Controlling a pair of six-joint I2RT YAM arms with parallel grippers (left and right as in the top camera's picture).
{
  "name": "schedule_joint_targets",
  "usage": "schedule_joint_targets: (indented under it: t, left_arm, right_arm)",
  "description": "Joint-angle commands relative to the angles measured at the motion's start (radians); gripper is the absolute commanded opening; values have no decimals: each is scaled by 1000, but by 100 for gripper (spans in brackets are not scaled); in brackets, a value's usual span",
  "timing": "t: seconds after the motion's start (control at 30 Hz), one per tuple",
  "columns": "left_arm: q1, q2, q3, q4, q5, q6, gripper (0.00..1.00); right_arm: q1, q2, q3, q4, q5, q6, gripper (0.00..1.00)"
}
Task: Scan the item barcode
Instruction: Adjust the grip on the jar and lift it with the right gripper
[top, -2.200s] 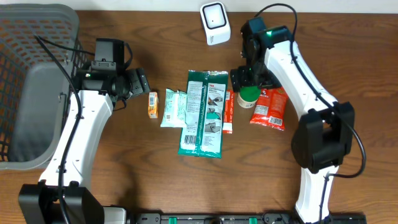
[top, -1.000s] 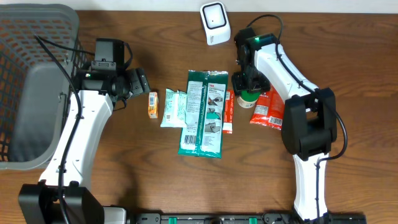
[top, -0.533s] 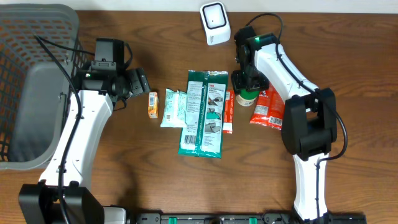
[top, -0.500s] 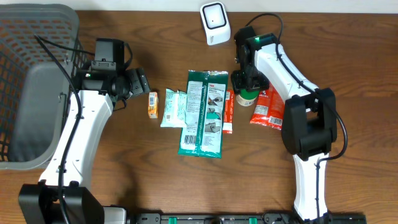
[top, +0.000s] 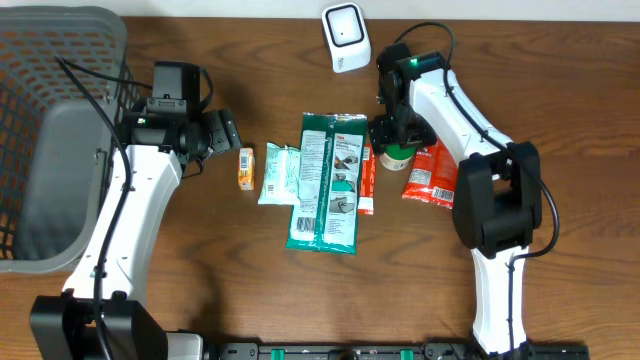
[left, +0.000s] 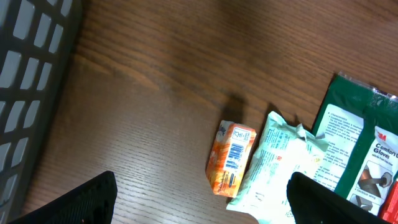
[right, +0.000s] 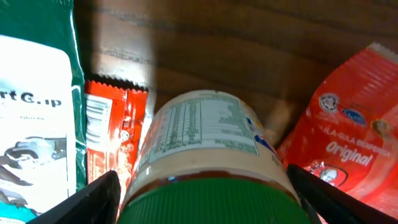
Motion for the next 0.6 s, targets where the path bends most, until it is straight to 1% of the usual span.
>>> schedule_joint_targets:
  t: [0.0,0.17,0.2,0.37,0.57]
  left_arm:
    - [3,-3,19,-2,-5,-2,88]
    - [3,-3,19,-2,-5,-2,88]
    - [3,-3,19,-2,-5,-2,88]
    - [3,-3,19,-2,-5,-2,88]
    - [3,-3,19,-2,-5,-2,88]
  right_arm:
    - [5,-32,-27,23,5,-10,79]
    - [5,-32,-94,100,27,-6,77]
    - [6,-32,-103,109,26,-7,75]
    - [12,-34,-102,133,26,-8,69]
    - [21,-34,-100,152,29,-38,68]
